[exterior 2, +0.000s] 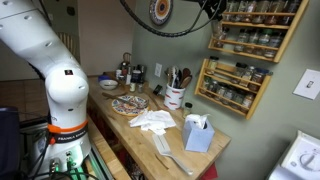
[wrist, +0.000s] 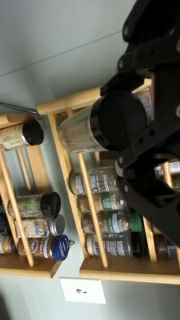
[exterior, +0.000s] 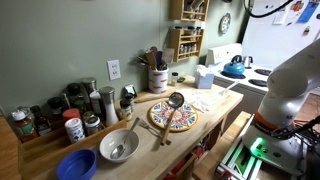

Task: Pick up the full spice bottle near the blue paper towels box and put it in the second top spice rack

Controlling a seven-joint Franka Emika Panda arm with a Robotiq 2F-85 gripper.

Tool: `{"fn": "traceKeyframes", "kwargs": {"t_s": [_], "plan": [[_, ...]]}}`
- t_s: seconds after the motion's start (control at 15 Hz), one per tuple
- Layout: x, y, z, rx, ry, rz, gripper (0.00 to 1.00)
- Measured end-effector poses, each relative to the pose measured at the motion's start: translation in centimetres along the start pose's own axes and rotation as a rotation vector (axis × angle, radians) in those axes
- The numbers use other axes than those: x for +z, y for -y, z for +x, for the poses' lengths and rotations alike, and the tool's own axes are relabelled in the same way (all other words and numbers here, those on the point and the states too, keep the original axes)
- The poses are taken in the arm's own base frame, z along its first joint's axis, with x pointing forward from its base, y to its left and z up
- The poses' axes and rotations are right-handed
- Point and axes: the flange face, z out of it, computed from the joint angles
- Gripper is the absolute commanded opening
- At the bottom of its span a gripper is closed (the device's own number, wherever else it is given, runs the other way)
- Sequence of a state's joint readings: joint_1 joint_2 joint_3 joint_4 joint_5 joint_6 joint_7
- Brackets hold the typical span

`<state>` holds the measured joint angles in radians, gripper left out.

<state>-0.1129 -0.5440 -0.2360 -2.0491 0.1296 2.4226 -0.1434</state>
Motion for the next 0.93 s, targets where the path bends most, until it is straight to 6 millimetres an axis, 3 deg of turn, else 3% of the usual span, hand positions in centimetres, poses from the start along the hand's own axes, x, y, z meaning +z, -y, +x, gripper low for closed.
{"fn": "traceKeyframes", "kwargs": {"t_s": [0.33, 0.93], "plan": [[2.6, -0.9, 2.1, 0.025, -0.049, -0.008, 0.3], [6.5, -1.3, 3.5, 0.052, -0.069, -0.016, 0.3]]}}
